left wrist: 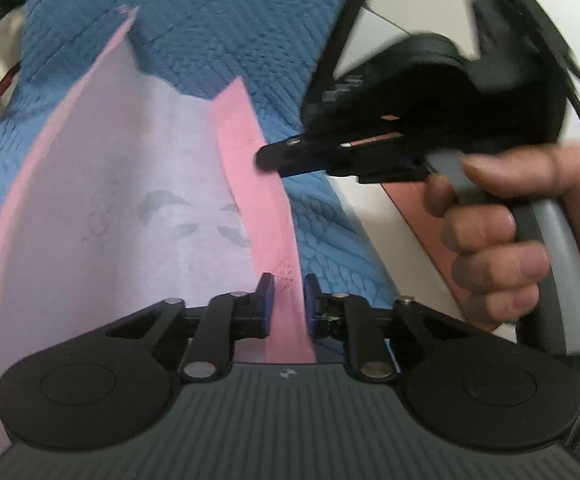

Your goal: Organize objects

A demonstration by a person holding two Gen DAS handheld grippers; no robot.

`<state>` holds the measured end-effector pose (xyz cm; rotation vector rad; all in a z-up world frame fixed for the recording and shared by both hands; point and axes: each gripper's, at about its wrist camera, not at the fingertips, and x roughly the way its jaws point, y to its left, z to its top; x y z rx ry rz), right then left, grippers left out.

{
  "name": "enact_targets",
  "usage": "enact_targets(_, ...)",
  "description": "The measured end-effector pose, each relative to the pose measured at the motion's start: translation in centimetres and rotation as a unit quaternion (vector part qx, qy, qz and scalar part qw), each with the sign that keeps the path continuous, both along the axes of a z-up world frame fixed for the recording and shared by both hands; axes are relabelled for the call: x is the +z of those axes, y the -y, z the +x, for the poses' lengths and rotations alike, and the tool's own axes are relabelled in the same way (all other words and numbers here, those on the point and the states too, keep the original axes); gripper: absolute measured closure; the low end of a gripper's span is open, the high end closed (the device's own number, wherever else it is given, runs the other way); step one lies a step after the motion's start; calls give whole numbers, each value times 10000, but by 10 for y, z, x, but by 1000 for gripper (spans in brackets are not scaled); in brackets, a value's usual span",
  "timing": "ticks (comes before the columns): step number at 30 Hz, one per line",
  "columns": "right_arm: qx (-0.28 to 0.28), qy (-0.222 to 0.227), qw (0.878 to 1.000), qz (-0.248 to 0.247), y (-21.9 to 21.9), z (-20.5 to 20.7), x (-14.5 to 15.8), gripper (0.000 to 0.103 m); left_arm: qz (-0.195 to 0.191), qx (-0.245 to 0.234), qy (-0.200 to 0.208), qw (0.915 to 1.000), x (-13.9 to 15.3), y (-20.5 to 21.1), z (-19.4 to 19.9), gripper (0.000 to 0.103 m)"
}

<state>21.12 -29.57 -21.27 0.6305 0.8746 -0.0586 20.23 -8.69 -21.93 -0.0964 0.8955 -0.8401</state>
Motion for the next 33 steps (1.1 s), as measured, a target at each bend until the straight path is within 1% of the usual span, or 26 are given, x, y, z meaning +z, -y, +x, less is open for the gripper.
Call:
enact_targets(2,30,173,9998,72,-1,-2,4,93,-201,185,-320,9991,-3,-7,10,92)
enact_targets(4,175,268,9994,111,-5,-3,7,93,-302,362,-562,9973,-6,-14,18,94)
enact_targets(8,459,287,9985,-61,-20,-1,11,93,-582,635,-1193,9891,-15,-30,29,94)
enact_targets(11,675,226,9971,-266,-32,2,10,93,-714,765,-1485,9834,-24,-34,35,94)
enact_targets(12,749,163,9965,-341,-35,3,9,95,-740,799,-1586,9813,-25,-35,37,94)
enact_targets(14,853,130,9953,-443,-39,4,6,95,-788,826,-1696,9789,-26,-36,39,94)
enact_targets(16,922,87,9945,-491,-43,8,4,96,-782,864,-1728,9780,-24,-37,39,94)
enact_targets(19,981,-181,9929,-651,-46,15,-4,96,-756,920,-1733,9776,-24,-38,40,93)
enact_targets(23,1037,-249,9913,-773,-48,20,-8,96,-728,958,-1636,9792,-17,-43,41,93)
enact_targets(28,1155,-387,9883,-918,-55,21,-13,96,-565,1082,-1261,9845,-2,-51,40,93)
enact_targets(33,1171,-380,9875,-979,-57,22,-14,97,-554,1050,-955,9883,9,-58,37,93)
